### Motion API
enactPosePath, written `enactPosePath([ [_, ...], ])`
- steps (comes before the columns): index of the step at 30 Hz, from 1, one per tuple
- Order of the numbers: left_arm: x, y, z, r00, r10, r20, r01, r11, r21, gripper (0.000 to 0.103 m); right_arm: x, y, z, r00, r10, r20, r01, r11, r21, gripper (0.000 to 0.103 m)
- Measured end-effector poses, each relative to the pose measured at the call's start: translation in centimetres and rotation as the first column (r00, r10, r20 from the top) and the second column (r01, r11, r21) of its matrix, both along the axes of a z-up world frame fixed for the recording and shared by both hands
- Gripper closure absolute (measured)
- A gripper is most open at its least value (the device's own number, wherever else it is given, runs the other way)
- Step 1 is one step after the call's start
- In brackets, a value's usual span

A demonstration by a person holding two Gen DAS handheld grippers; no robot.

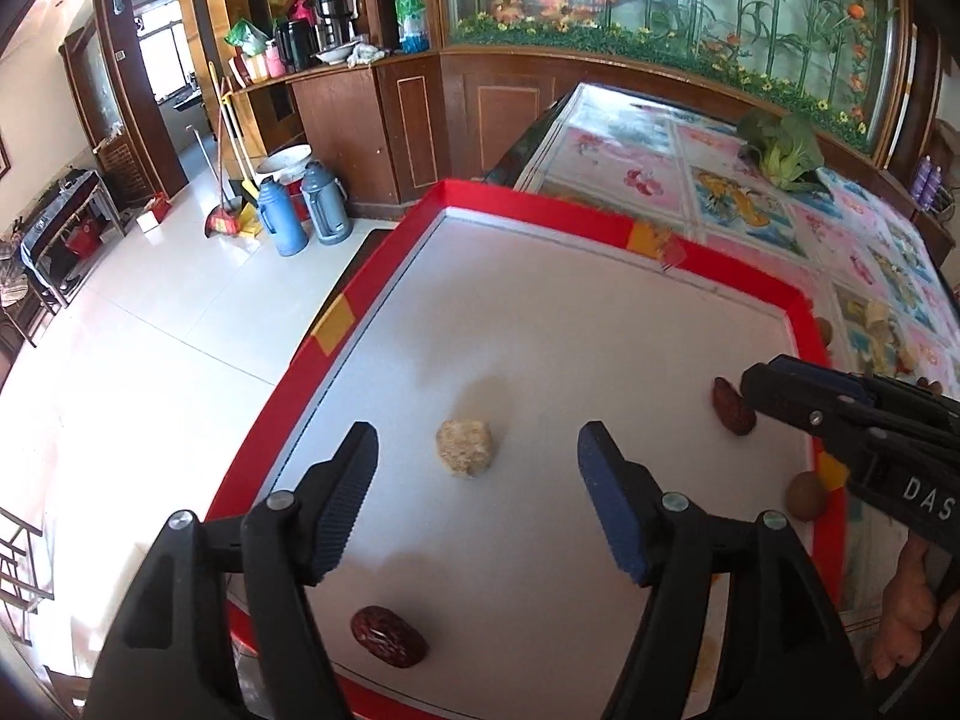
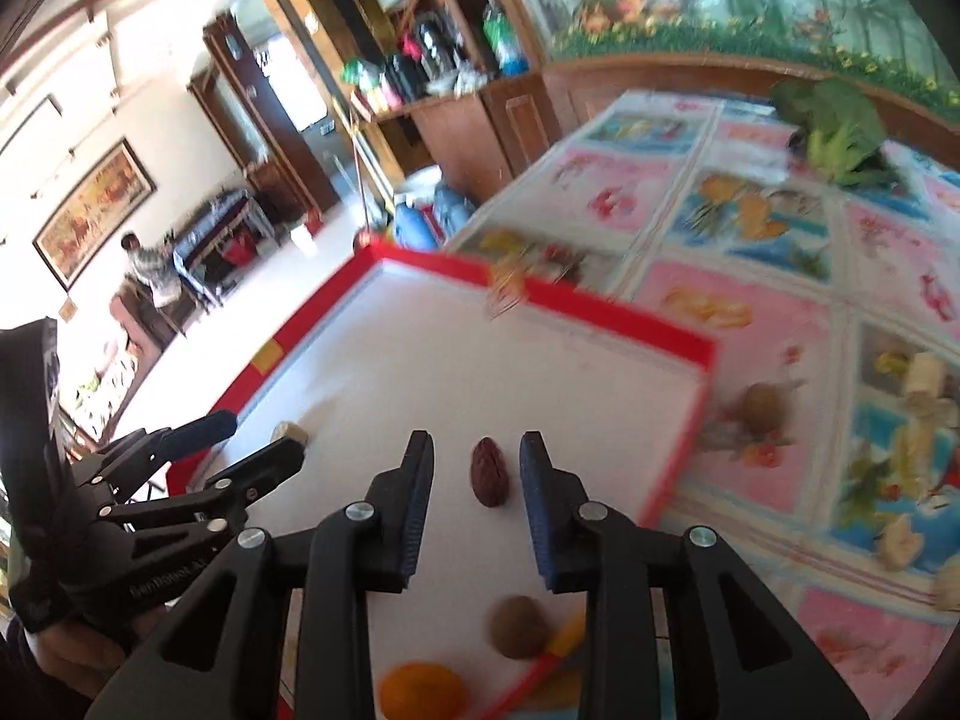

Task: Organize fruits
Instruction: 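Withdraw both open tools from the tray back over the table, then grasp another dark red date with the right tool while the left tool grasps a beige cookie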

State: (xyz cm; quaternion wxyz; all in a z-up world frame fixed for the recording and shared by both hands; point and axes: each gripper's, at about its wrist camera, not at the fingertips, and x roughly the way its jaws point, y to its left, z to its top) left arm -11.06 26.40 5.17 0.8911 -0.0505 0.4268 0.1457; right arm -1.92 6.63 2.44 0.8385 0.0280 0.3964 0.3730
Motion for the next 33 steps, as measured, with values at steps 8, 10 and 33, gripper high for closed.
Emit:
enactPosePath([
  [8,0.4,-6.6,1.9,0.987,-0.158,0.031,0.158,0.987,0.024,0.023,0.8,-11.0,0.4,0.988,-0.143,0.062,0.141,0.989,0.039,0.072],
  [10,0.6,-8.6,2.2,0.979,-0.204,0.032,0.203,0.979,0.032,0.023,0.7,-14.5,0.3,0.976,-0.208,0.069,0.206,0.978,0.035,0.072],
  [33,5.6,-24.7,-1.1,0.834,-0.540,-0.110,0.543,0.840,-0.006,0.023,1.1,-24.3,-2.6,0.943,-0.330,0.043,0.333,0.931,-0.148,0.071],
])
